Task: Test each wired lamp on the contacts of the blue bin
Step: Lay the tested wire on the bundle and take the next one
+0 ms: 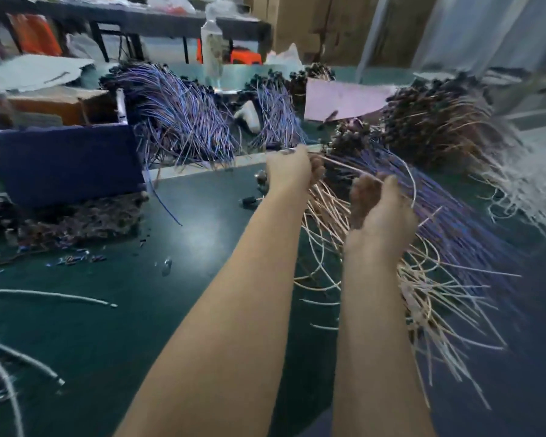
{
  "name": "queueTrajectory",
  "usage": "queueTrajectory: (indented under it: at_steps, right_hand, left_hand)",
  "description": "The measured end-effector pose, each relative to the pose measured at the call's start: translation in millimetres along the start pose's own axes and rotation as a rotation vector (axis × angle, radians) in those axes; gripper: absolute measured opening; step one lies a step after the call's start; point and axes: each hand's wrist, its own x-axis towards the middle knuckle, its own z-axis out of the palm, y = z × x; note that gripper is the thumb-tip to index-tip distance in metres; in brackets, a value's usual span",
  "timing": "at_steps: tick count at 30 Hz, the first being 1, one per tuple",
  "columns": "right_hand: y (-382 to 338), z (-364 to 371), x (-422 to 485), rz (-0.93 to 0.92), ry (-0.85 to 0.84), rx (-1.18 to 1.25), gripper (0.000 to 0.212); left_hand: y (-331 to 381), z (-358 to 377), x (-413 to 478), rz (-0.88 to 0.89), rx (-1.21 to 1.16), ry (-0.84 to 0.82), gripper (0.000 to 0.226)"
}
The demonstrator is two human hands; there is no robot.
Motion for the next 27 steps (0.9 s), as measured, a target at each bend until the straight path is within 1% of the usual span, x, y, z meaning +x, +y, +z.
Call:
queueTrajectory:
  at_steps: [1, 2, 3, 4, 6, 7, 9, 10, 12, 14, 17, 19, 21, 24, 27]
  right_hand:
    - [7.1, -5.8, 1.5, 0.142, 0.023, 0.017, 0.022]
    - [13.0, -9.8, -0.8, 0.293, 0.037, -0.001, 0.024]
    - [17.9, -11.9, -4.6, 0.399, 0.03, 0.005, 0.027]
    - [21.6, -15.2, -1.0, 0.438, 0.01, -0.008, 0.028]
    - [26.6, -11.1, 1.2, 0.408, -0.032, -0.167, 0.025]
    - [27.4, -7.4, -0.3, 0.369, -0.071, -0.285, 0.025]
    - [31.2, -1.7, -6.9, 0.26, -0.171, -0.522, 0.028]
    - [32.8, 1.0, -12.0, 0.203, -0.216, -0.612, 0.029]
    - [36.1, 9.2, -23.9, 0.117, -0.309, -0.706, 0.027]
    - [43.1, 24.1, -38.9, 0.069, -0.412, -0.709, 0.023]
    - [62.9, 52.0, -67.8, 0.049, -0.573, -0.691, 0.022]
    - [81.7, 68.7, -92.8, 0.048, -0.711, -0.728, 0.02]
    - [104.3, 83.9, -122.1, 0.036, -0.858, -0.788, 0.017]
    - [140.4, 104.8, -173.0, 0.032, -1.08, -0.907, 0.008]
    - [171.8, 123.0, -223.9, -0.011, -1.291, -0.996, 0.01]
  left_hand:
    - [-12.4, -1.2, 7.1, -0.072, 0.002, -0.023, 0.028]
    - [-22.5, -3.2, 8.6, -0.097, 0.072, -0.028, 0.025]
    - [-30.8, -4.0, 6.4, -0.105, 0.156, -0.023, 0.018]
    - [-37.5, -3.9, 9.4, -0.099, 0.223, -0.035, 0.009]
    - [-41.1, -3.9, 12.9, -0.08, 0.259, -0.043, 0.011]
    - [-39.3, -5.3, 11.5, -0.059, 0.289, -0.043, 0.012]
    - [-35.4, -9.5, 11.4, -0.031, 0.305, -0.077, 0.023]
    - [-32.3, -12.0, 9.7, -0.01, 0.279, -0.109, 0.026]
    - [-21.0, -22.5, 3.1, 0.044, 0.234, -0.149, 0.018]
    - [-4.9, -40.8, -4.3, 0.125, 0.215, -0.121, 0.012]
    - [25.4, -83.6, -14.4, 0.293, 0.222, 0.042, 0.011]
    - [45.0, -121.3, -23.3, 0.381, 0.233, 0.211, 0.013]
    - [61.0, -164.8, -33.5, 0.457, 0.195, 0.379, 0.016]
    - [77.7, -228.2, -50.1, 0.501, 0.044, 0.582, 0.011]
    - [90.7, -285.1, -64.2, 0.5, -0.12, 0.767, 0.008]
